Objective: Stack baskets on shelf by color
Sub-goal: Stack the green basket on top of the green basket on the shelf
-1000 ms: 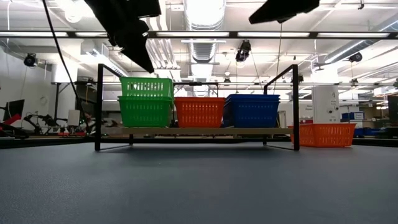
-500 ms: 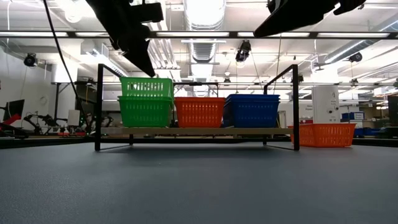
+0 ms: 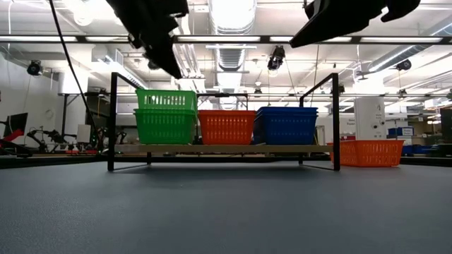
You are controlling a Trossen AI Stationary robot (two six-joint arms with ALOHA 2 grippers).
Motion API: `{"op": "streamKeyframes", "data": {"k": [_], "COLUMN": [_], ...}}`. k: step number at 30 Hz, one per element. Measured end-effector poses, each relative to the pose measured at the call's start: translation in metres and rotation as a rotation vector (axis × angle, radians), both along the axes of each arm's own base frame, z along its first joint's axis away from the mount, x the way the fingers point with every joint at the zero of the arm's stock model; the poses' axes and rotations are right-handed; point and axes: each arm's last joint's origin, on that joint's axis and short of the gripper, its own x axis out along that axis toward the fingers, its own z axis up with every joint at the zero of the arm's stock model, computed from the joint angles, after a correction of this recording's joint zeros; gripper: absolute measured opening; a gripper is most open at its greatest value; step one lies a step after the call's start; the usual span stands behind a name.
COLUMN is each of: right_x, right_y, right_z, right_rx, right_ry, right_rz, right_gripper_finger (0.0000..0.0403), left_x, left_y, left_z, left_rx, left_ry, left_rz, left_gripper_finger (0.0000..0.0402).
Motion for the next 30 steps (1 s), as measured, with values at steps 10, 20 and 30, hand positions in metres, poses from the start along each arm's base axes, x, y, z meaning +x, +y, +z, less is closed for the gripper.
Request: {"op": "streamKeyframes", "data": {"k": [10, 20, 30], "right_x": [-0.001, -0.003, -0.001], "right_y": [-0.001, -0.001, 0.000], "right_z": [-0.005, -0.014, -0.006], "right_rx": [0.020, 0.044, 0.065], "right_ry": [0.007, 0.001, -0.022], "right_rz": [-0.014, -0.017, -0.024], "right_gripper_finger": [0.0013, 0.0013, 0.0013], "left_x": [-0.005, 0.009, 0.013], "left_y": [0.001, -0.054, 0.008], "left_z": [-0.029, -0.020, -0.009], "left_rx": [-0.029, -0.020, 0.055], "left_ry": [0.059, -0.157, -0.011], "left_rz": [0.048, -0.285, -0.174], "left_gripper_finger": [0.0000, 0.0000, 0.0000]}}
